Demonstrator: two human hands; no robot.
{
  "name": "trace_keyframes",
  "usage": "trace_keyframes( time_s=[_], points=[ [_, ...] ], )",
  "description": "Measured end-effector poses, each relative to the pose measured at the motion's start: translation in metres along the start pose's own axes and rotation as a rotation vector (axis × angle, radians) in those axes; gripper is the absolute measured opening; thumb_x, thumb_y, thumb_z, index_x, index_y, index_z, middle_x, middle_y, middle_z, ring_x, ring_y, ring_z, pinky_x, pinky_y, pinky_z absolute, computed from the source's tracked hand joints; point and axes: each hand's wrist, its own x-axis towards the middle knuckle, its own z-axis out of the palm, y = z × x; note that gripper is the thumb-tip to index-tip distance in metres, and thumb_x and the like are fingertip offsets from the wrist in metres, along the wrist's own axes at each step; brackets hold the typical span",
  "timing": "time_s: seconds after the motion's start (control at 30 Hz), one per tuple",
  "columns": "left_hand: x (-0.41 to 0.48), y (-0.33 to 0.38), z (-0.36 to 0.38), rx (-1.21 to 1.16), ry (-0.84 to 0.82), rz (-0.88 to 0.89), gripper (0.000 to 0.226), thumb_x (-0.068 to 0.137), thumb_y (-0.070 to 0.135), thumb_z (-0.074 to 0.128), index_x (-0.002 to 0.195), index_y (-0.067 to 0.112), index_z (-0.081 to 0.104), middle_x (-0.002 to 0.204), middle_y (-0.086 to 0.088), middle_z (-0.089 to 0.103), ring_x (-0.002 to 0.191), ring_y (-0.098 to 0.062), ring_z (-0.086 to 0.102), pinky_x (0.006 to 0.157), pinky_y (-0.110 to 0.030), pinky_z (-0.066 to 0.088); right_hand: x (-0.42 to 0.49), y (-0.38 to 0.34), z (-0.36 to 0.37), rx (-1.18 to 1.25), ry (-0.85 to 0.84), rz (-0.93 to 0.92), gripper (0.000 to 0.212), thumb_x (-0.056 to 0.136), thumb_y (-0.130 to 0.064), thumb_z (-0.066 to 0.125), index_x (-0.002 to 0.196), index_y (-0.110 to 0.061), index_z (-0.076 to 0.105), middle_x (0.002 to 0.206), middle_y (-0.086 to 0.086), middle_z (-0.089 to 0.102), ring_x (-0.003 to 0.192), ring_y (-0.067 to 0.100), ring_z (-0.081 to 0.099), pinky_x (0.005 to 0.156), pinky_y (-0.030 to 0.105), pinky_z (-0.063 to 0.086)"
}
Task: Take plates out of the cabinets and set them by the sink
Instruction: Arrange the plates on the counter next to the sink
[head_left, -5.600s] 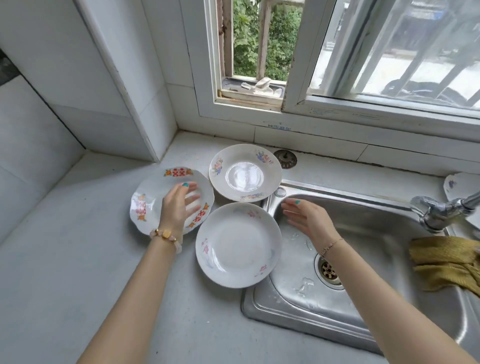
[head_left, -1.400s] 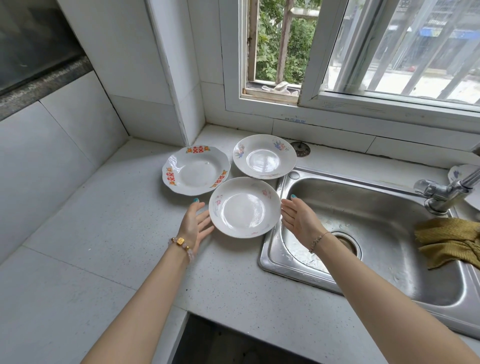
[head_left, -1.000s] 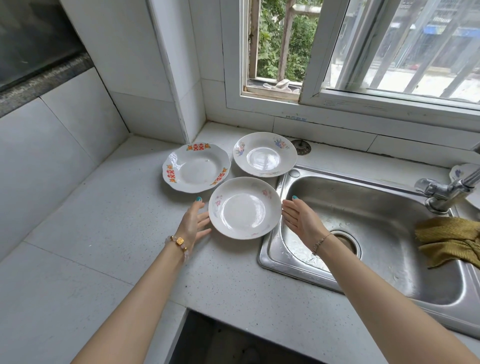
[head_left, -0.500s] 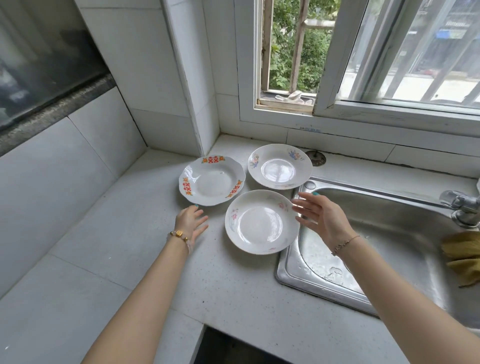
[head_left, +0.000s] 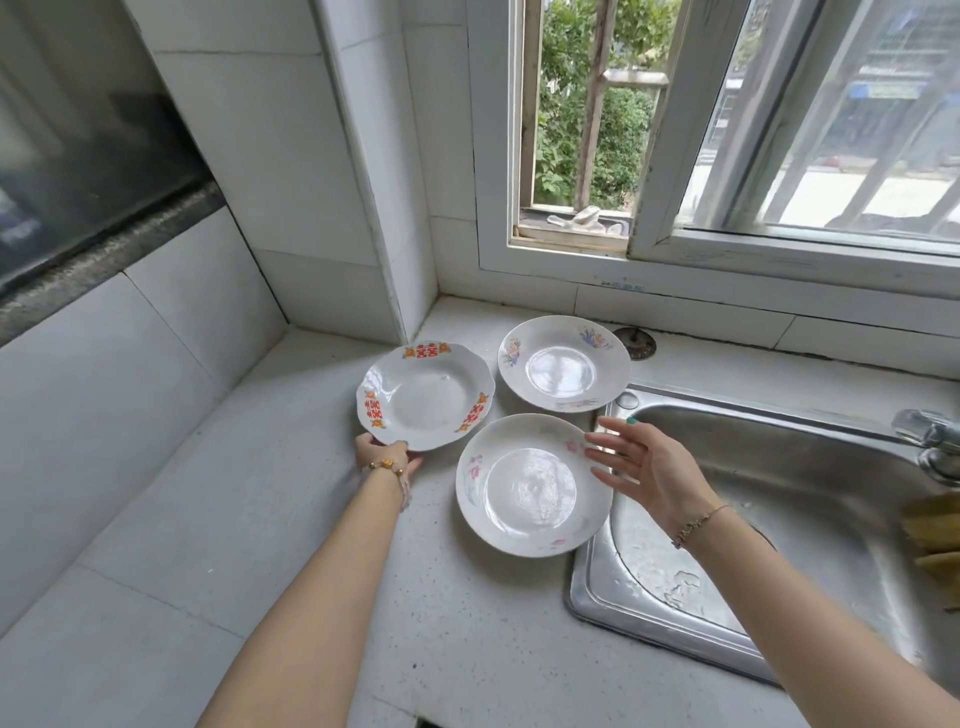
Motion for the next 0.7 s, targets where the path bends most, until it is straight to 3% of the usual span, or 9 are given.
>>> trace_keyframes(
  time_s=[0.13,0.27,0.37,0.5,0.57,0.7],
  points=[
    [0.005,-0.002,0.0,-0.013,0.015,0.002,0.05,0.078,-0.021,0.045,0.123,0.0,0.048,0.123,-0.023,0.057,0.101,-0.038,0.063,0.06,-0.034,0.056,0.001,0.002,-0.001,0.005,0.006,0.007,0.029,0.097,-0.017,0.04,0.115,-0.004,0.058,0.097,0.013,0.068,0.088,0.025,0.065,0.089,0.039,0.049],
    [0.0,-0.007,0.001,-0.042,-0.016,0.0,0.05,0.079,-0.021,0.046,0.127,-0.004,0.044,0.12,-0.027,0.058,0.089,-0.034,0.063,0.07,-0.036,0.052,0.002,0.002,0.0,0.009,0.002,0.011,0.028,0.097,-0.017,0.041,0.114,-0.004,0.059,0.096,0.012,0.069,0.087,0.024,0.066,0.087,0.038,0.05],
    [-0.005,-0.009,0.002,-0.03,0.003,0.004,0.049,0.082,-0.018,0.048,0.128,-0.002,0.042,0.117,-0.026,0.059,0.081,-0.03,0.062,0.069,-0.037,0.053,0.004,0.002,-0.001,0.004,0.003,0.01,0.027,0.096,-0.018,0.042,0.114,-0.005,0.059,0.095,0.012,0.069,0.086,0.023,0.066,0.087,0.039,0.05],
    [-0.011,-0.008,0.001,0.034,0.037,0.025,0.037,0.084,-0.01,0.052,0.112,0.009,0.04,0.108,-0.019,0.062,0.06,-0.017,0.06,0.05,-0.024,0.052,0.004,0.005,-0.003,0.007,0.013,0.015,0.026,0.096,-0.017,0.043,0.111,-0.005,0.06,0.089,0.01,0.072,0.086,0.024,0.067,0.087,0.039,0.051],
    [-0.013,-0.007,0.0,0.054,0.026,0.024,0.037,0.084,-0.008,0.053,0.113,0.009,0.04,0.111,-0.019,0.064,0.06,-0.016,0.062,0.046,-0.02,0.051,0.004,0.008,-0.006,0.003,0.022,0.018,0.026,0.096,-0.017,0.044,0.111,-0.005,0.061,0.092,0.011,0.071,0.087,0.025,0.066,0.087,0.039,0.051],
    [-0.014,0.0,0.0,0.105,-0.026,0.005,0.043,0.086,-0.006,0.055,0.124,0.009,0.042,0.113,-0.015,0.066,0.066,-0.014,0.065,0.053,-0.023,0.052,0.005,0.016,-0.013,-0.048,0.082,0.008,0.027,0.096,-0.017,0.044,0.113,-0.005,0.061,0.097,0.012,0.069,0.09,0.025,0.065,0.087,0.038,0.052]
  ],
)
